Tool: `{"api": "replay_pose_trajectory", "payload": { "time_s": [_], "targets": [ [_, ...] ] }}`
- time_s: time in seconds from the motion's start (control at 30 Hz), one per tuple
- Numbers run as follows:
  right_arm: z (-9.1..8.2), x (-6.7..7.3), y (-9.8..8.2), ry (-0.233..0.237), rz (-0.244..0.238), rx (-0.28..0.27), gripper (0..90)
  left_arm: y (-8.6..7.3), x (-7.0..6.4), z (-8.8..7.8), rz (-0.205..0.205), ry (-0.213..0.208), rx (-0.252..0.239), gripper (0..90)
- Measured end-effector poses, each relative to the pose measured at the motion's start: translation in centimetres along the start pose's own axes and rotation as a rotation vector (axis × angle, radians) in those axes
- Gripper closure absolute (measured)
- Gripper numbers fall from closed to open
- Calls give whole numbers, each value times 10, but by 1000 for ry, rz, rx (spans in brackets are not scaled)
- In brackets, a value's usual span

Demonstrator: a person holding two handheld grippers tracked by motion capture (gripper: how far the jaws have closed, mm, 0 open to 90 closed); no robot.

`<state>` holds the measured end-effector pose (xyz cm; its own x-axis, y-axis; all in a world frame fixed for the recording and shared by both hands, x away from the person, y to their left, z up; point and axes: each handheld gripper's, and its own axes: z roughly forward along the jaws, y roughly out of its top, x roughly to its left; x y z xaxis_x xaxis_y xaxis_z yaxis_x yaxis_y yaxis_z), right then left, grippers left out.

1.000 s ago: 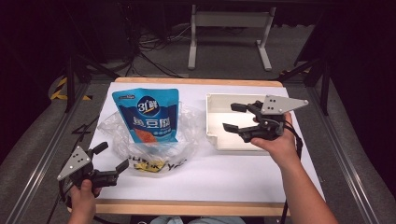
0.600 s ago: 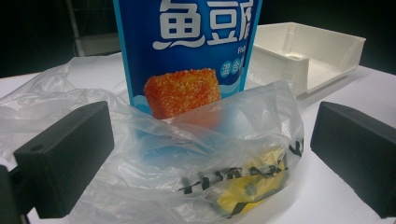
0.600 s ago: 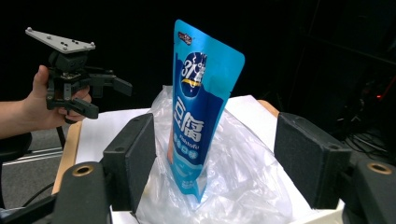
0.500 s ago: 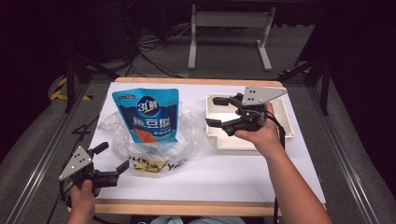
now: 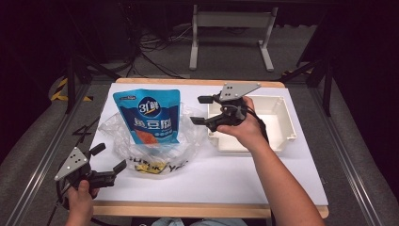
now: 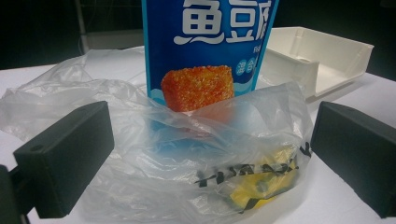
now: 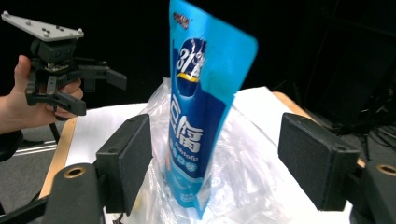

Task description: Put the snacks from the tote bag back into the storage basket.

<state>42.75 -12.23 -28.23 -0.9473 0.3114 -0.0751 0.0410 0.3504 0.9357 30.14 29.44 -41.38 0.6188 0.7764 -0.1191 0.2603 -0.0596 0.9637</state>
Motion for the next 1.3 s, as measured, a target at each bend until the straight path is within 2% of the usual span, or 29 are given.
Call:
{"api": "replay_pose_trajectory", "payload": {
  "time_s": [0.03,0.13,0.3,0.47,0.57,0.73,0.77,1.23,1.3],
  "targets": [
    [0,0,0,0,0,0,262,0,0,0,0,0,0,2],
    [19,-1,-5,28,12,8,240,0,0,0,5,6,4,2],
    [41,-7,-19,51,58,-62,230,-1,0,1,7,10,4,2],
    [56,-12,-26,68,75,-37,228,-1,1,1,8,10,6,2],
    [72,-14,-33,87,81,-23,220,-1,2,0,7,13,14,2],
    [85,-13,-37,96,73,-13,220,-1,3,0,7,12,13,2],
    [95,-11,-38,104,65,-9,220,-1,3,0,7,12,13,2],
    [131,-6,-50,135,50,22,211,-1,3,0,7,11,6,2],
    [135,-6,-52,130,43,0,211,-1,3,0,7,10,5,2]
  ]
}}
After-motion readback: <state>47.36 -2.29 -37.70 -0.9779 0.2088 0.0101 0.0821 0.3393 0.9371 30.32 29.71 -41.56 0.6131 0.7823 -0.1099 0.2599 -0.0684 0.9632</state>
